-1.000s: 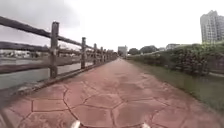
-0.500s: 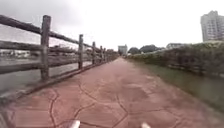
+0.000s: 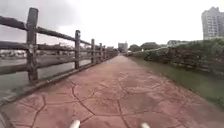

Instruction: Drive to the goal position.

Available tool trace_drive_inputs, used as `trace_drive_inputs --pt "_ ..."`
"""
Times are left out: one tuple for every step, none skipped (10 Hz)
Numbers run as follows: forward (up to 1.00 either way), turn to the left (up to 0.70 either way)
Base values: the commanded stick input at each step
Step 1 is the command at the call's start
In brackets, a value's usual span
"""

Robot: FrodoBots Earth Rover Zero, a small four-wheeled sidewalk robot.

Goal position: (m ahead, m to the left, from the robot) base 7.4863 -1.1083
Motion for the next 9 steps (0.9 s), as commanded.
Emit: trace_drive_inputs --pt "0.70 0.00" --pt "0.70 0.00" --pt "0.70 0.00" --pt "0.70 0.00" --pt "0.70 0.00" --pt "0.70 0.00" --pt "0.70 0.00" --pt "0.70 0.02" --pt "0.70 -0.17"
